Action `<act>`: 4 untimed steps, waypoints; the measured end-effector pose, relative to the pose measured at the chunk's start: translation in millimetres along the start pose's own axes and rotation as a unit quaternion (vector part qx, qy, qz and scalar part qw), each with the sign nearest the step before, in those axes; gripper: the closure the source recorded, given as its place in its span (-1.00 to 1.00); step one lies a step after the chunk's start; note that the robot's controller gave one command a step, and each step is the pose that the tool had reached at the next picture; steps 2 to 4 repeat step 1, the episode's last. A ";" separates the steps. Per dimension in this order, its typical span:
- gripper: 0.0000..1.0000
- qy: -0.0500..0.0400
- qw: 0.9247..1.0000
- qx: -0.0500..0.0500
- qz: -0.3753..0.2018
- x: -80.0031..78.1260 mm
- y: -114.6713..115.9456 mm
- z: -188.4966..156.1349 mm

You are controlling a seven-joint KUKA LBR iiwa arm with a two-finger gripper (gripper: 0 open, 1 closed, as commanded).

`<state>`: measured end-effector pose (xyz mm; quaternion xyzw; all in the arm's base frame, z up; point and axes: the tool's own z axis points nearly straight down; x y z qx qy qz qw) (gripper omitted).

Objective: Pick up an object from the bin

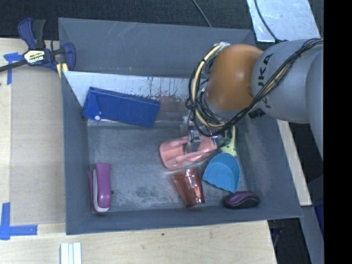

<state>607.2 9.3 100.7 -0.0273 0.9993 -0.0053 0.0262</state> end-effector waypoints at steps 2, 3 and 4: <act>1.00 -0.003 1.000 0.000 -0.008 19.0 -16.8 -11.1; 1.00 -0.003 1.000 0.000 -0.008 19.0 -16.8 -11.1; 1.00 -0.003 1.000 0.000 -0.008 19.0 -16.8 -11.1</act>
Offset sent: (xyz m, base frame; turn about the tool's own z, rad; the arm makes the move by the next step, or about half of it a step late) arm -0.0088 0.0083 0.0053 -0.0312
